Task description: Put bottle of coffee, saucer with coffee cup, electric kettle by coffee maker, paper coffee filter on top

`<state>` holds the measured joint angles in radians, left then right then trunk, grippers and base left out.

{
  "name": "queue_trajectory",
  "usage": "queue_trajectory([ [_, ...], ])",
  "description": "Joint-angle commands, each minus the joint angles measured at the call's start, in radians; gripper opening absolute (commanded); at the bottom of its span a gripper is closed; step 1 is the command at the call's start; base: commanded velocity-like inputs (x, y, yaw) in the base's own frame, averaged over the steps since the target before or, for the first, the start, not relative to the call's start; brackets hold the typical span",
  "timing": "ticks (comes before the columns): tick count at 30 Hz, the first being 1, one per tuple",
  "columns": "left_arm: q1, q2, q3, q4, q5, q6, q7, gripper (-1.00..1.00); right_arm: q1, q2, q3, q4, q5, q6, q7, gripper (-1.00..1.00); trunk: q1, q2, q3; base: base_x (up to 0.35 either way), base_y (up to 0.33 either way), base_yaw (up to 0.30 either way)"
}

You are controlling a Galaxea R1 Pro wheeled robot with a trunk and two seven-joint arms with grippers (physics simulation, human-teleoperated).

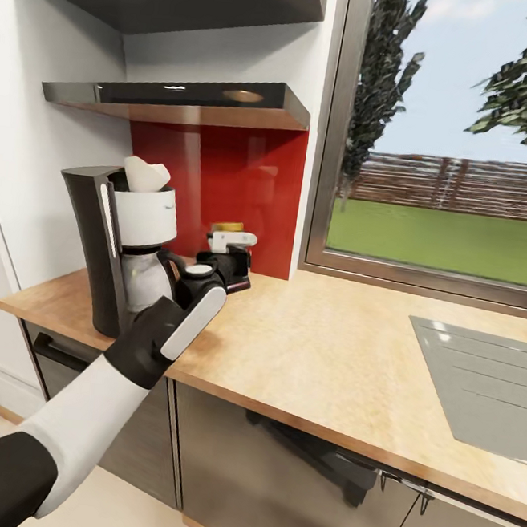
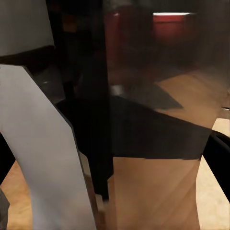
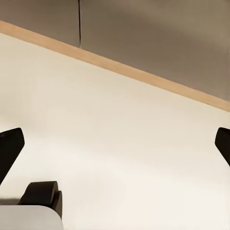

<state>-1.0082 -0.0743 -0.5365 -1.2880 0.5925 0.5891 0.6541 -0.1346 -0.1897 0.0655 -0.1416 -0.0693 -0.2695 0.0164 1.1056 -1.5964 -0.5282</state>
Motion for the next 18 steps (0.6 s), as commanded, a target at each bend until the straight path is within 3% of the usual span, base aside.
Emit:
queue_trajectory([
  [1,-0.001,0.003,-0.003,0.013,0.010,-0.011,0.010,-1.00,-0.001,-0.001,0.007,0.001,-0.007,-0.004,0.002,1.00,0.000,-0.001,-0.001,0.000,0.000,0.000],
  [18,-0.001,0.016,-0.003,0.076,0.012,-0.050,0.009,-1.00,-0.001,-0.001,0.007,0.001,-0.007,-0.004,0.002,1.00,0.000,-0.001,-0.001,0.012,0.000,0.000],
])
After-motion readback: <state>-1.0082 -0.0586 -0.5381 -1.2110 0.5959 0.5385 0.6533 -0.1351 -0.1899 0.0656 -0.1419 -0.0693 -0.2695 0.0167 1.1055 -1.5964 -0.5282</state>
